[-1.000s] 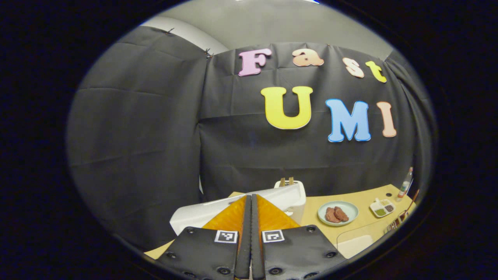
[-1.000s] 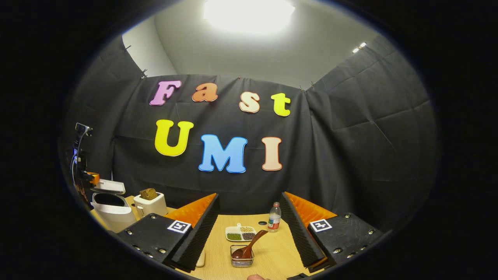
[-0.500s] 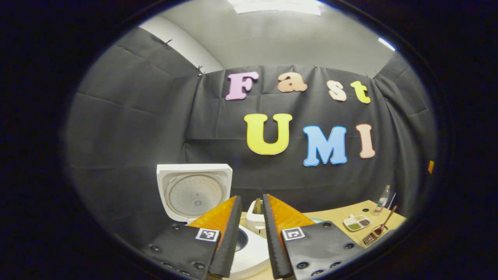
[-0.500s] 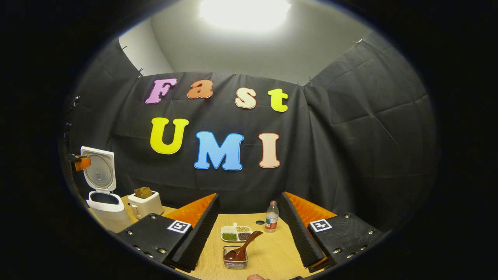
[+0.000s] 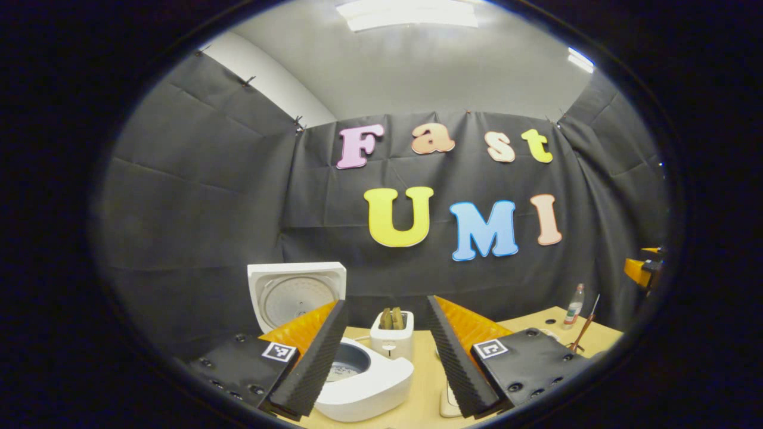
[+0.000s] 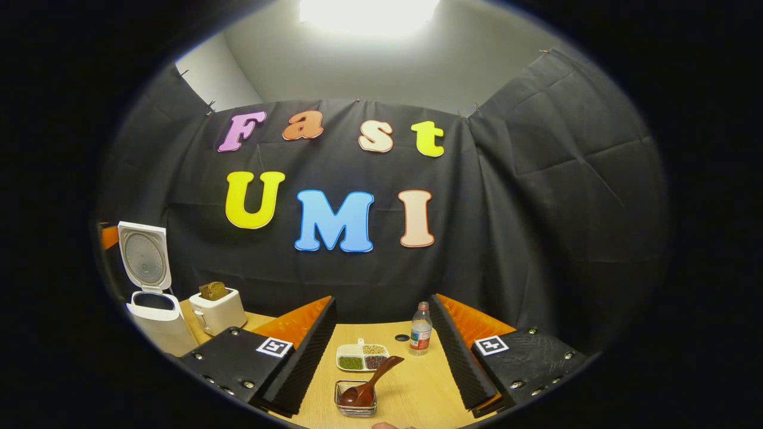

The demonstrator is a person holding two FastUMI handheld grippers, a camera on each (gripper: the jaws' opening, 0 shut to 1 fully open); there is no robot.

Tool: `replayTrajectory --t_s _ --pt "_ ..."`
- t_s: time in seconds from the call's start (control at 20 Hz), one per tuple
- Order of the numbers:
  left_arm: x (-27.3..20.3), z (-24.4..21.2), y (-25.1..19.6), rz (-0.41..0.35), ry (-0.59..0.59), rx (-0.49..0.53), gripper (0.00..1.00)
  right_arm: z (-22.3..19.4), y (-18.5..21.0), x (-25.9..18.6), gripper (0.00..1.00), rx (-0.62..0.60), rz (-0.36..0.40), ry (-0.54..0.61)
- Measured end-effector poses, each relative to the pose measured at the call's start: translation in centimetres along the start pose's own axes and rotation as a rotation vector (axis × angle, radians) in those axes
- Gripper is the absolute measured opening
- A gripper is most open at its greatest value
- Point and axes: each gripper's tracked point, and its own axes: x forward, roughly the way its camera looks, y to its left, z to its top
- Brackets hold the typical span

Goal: Close the left gripper, press the button to open the rice cooker; take a wooden spoon from the chopstick holder with the right hand, scoop a spoonful of rice and pour it into the rice cooker, then put the wooden spoon back into the chopstick holder.

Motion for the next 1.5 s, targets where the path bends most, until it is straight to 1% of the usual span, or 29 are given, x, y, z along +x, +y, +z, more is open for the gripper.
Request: replayTrajectory --t_s 0.05,0.25,0.4,0.65,0.7,0.75,1.0,1.35,1.45,1.5 --pt "-0.4 0.1 0.0 0.005 0.001 -0.003 0.89 -0.3 0.0 0.5 0.95 0.002 0.004 0.007" --pt "-2.4 0.4 0.0 0.023 0.002 -0.01 0.89 -2.3 -0.3 2.6 0.95 0.023 0.012 0.05" --pt "-3.9 0.9 0.1 0.035 -0.003 0.013 0.92 -4.9 -0.6 4.2 0.95 0.058 0.021 0.115" --pt "-5.1 1.4 0.5 0.067 0.006 0.048 0.96 -9.2 -1.2 6.7 0.95 0.129 0.013 0.223" --pt "-5.3 1.5 0.6 0.075 0.009 0.051 0.96 -10.2 -1.3 6.9 0.95 0.139 0.01 0.246" --pt "-5.5 1.3 0.7 0.08 0.017 0.052 0.92 -10.9 -1.3 7.2 0.95 0.147 0.009 0.263" --pt "-6.7 1.3 1.0 0.108 0.032 0.076 0.96 -14.9 -1.7 8.2 0.95 0.172 0.004 0.357" --pt "-7.5 0.8 1.8 0.141 0.061 0.095 0.96 -20.0 -0.8 8.7 0.95 0.231 0.024 0.489" --pt "-7.7 0.7 2.0 0.15 0.066 0.104 0.89 -21.4 -0.5 8.8 0.95 0.259 0.029 0.526" --pt "-7.8 0.6 2.1 0.156 0.067 0.107 0.89 -22.2 -0.2 8.7 0.95 0.274 0.031 0.549"
